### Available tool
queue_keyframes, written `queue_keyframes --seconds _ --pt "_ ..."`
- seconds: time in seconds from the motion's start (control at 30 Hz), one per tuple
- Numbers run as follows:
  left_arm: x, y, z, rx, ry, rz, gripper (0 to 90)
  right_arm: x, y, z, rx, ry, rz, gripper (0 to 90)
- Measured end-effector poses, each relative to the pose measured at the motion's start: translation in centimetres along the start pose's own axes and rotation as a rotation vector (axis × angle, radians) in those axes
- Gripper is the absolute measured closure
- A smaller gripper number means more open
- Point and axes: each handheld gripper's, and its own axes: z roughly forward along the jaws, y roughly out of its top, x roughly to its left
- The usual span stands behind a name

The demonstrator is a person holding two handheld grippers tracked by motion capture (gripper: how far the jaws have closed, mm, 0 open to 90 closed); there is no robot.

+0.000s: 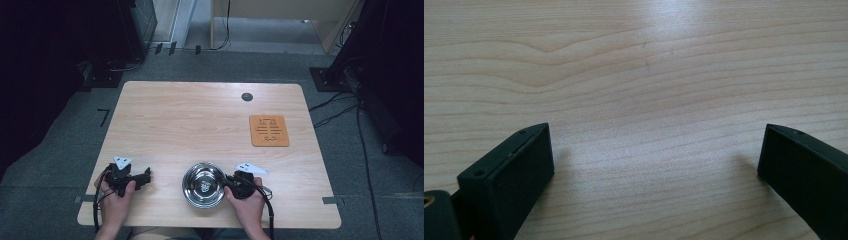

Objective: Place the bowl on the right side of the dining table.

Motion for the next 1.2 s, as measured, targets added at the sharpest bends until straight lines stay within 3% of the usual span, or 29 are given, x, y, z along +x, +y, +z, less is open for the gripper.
queue_keyframes --seconds 1.2 --pt "0.0 0.0 0.0 0.0 0.0 0.0 1.2 -2.1 1.2 -1.7 -0.058 -0.05 0.043 85.3"
